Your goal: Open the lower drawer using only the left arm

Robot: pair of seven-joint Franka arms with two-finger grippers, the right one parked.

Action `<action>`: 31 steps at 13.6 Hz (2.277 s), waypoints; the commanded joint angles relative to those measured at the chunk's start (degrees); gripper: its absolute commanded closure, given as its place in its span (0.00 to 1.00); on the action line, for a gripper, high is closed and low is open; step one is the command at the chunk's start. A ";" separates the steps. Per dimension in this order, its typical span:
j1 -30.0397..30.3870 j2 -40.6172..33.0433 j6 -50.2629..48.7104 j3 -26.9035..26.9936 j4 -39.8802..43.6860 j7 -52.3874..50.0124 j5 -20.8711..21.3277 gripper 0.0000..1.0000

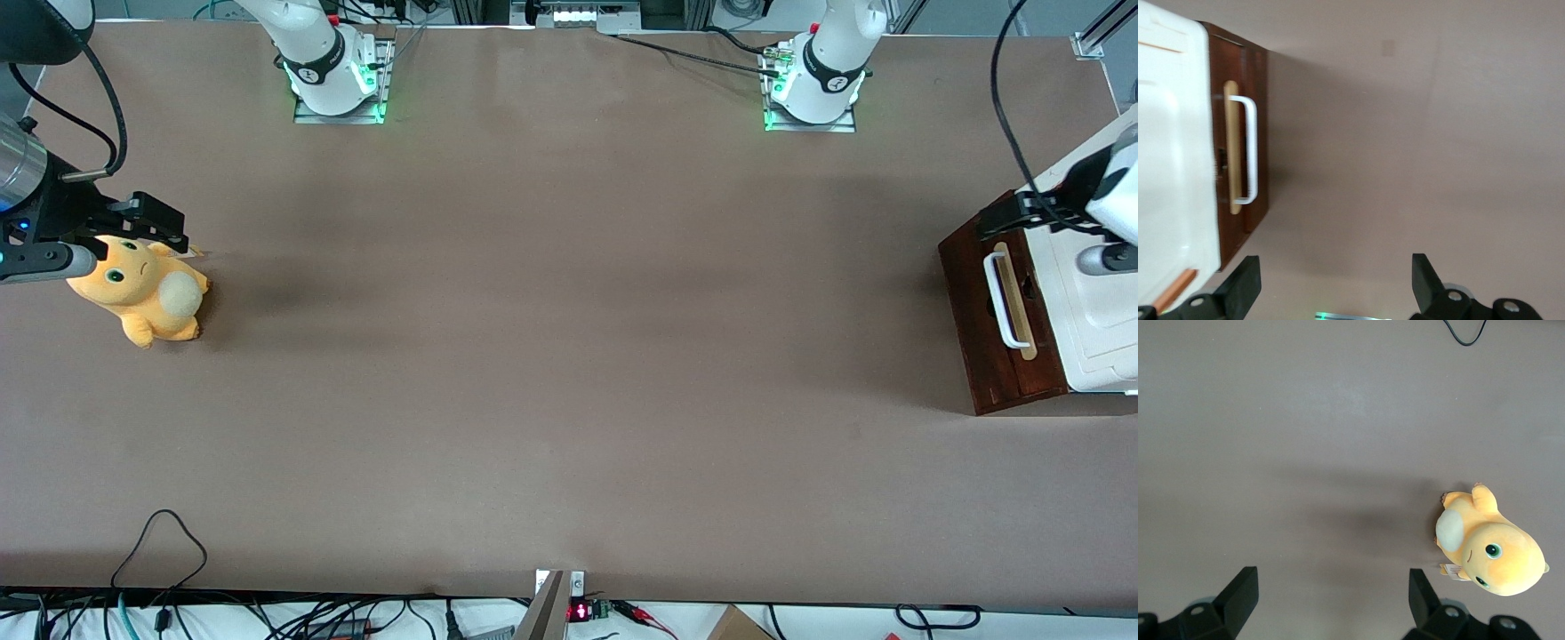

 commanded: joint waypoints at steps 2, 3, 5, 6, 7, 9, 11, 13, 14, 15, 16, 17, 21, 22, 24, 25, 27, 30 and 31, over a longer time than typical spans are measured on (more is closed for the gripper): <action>0.58 1.08 -2.75 -0.08 4.48 -0.38 1.43 0.00; 0.76 1.25 -3.54 -0.08 4.66 -0.21 1.42 0.00; 0.41 1.60 -3.81 -0.43 4.48 0.06 2.81 0.00; -0.03 1.95 -3.73 -0.78 4.48 -0.12 5.78 0.00; -0.21 1.96 -3.72 -1.39 4.48 -0.03 7.99 0.00; -0.21 2.22 -3.90 -2.19 4.22 -0.29 10.46 0.00; -0.91 3.09 -4.77 -3.32 3.69 -2.65 14.14 0.00; -1.00 3.45 -5.39 -4.65 2.30 -3.90 17.40 0.00; -1.52 3.80 -5.39 -4.91 0.72 -3.98 20.03 0.00; -2.66 3.80 -5.22 -5.87 -1.30 -4.07 23.88 0.00; -3.36 3.80 -5.04 -6.32 -3.49 -4.60 27.40 0.00; -4.07 3.80 -4.87 -6.32 -5.26 -5.30 29.44 0.00; -5.74 10.38 -4.87 -6.41 -6.50 -10.31 36.38 0.00; -5.92 11.79 -4.87 -6.58 -7.98 -10.92 39.36 0.00; -6.10 13.73 -4.34 -7.64 -11.23 -13.72 44.73 0.00; -6.44 14.00 -2.77 -7.64 -12.82 -15.31 45.97 0.00; -7.32 15.83 -2.49 -7.64 -13.97 -19.78 48.17 0.00; -9.87 19.88 -3.11 -7.64 -16.69 -24.98 56.07 0.00; -10.22 20.41 -3.02 -7.64 -18.09 -25.86 57.57 0.00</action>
